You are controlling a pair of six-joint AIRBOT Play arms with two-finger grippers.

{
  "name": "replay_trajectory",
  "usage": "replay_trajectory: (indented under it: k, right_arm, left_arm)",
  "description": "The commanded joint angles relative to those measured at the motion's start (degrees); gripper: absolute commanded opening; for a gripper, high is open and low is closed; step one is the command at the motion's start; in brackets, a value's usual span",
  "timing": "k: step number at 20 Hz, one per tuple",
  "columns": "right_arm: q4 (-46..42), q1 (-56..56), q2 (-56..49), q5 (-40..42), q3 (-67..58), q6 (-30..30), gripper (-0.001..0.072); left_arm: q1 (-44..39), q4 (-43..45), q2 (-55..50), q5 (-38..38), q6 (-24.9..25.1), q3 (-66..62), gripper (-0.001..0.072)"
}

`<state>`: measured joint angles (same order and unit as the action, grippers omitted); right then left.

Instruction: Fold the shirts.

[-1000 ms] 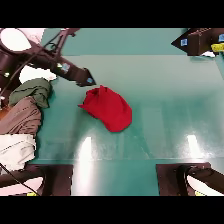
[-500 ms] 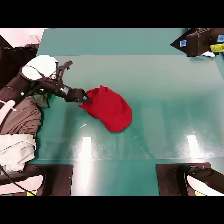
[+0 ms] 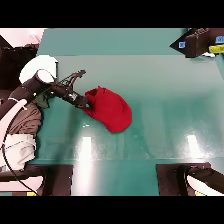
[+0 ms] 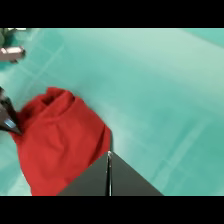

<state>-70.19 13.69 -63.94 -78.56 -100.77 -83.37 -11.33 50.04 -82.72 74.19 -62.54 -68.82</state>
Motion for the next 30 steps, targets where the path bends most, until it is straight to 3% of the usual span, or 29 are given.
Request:
replay_trajectory:
  k: [1,2,3,4,6,11,20,23,25,26,30]
  right_arm:
    - [0.28,0.00,-0.09,1.11,6.86,-0.22,0.0029]
    - [1.86,0.00,-0.48,2.01,10.86,-0.22,0.0235]
    - [5.03,0.00,-1.70,3.43,14.62,-0.22,0.0534]
    - [8.17,0.00,-3.45,5.22,17.77,-0.20,0.0597]
    - [16.98,0.09,-9.03,7.72,22.84,-0.13,0.0597]
    - [32.96,3.61,-25.14,17.11,28.37,5.53,0.0551]
    - [33.07,17.05,-44.24,17.99,16.57,5.31,0.0548]
    - [32.68,18.10,-46.07,18.03,14.43,5.25,0.0492]
    - [32.68,18.10,-46.42,18.05,13.99,5.25,0.0333]
    - [32.61,18.08,-46.16,18.03,13.99,5.70,0.0044]
    - [27.56,15.37,-38.82,17.20,13.99,7.39,0.0013]
  left_arm:
    - [1.29,9.38,2.23,11.41,-2.14,-9.46,0.0025]
    - [1.81,10.62,3.69,13.51,-2.10,-12.57,0.0026]
    - [1.86,11.65,4.96,14.23,-2.10,-15.06,0.0026]
    - [1.86,11.67,5.95,14.40,-2.14,-16.63,0.0026]
    - [1.86,10.99,7.30,14.36,-2.21,-17.73,0.0026]
    - [1.84,11.45,7.43,14.80,-4.63,-17.70,0.0026]
    - [1.86,11.45,7.43,15.04,-5.05,-17.68,0.0026]
    - [1.86,11.43,7.43,15.04,-5.05,-17.70,0.0026]
    - [1.84,11.43,7.43,15.04,-5.03,-17.70,0.0027]
    - [1.86,11.43,7.43,15.04,-5.05,-17.70,0.0027]
    - [1.86,13.29,8.79,15.39,-6.03,-20.44,0.0026]
